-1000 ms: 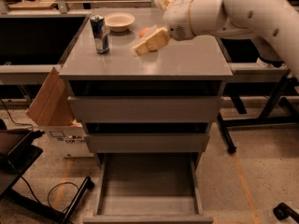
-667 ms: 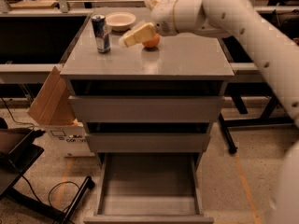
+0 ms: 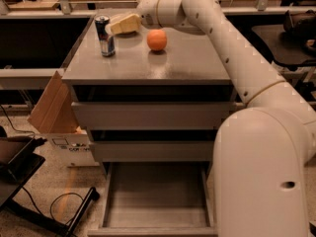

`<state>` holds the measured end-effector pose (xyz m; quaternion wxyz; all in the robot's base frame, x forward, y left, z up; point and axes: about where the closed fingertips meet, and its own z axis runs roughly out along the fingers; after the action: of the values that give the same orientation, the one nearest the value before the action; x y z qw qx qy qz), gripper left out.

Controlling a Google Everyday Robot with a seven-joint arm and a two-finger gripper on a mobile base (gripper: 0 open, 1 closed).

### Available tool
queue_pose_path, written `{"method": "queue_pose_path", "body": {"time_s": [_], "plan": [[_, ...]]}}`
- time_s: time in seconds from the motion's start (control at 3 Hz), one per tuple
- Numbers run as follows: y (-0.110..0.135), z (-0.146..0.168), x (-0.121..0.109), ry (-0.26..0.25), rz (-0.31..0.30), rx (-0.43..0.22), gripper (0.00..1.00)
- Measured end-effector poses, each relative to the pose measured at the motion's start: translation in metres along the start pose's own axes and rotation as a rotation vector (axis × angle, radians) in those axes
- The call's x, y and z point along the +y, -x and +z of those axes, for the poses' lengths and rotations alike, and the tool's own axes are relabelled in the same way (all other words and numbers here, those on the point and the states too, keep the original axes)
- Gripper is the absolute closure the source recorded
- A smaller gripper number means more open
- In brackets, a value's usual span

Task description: Place redbull can into bottom drawer

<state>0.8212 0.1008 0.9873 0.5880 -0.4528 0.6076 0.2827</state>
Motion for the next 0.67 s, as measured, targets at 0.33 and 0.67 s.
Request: {"method": "queue_pose_path", "body": {"time_s": [0.33, 0.67], "plan": [[0.000, 0.029, -0.005, -0.023, -0.008, 0.003, 0.00], [-0.017, 0.059, -0.009, -0.049, 0.045, -0.012, 0.00]]}}
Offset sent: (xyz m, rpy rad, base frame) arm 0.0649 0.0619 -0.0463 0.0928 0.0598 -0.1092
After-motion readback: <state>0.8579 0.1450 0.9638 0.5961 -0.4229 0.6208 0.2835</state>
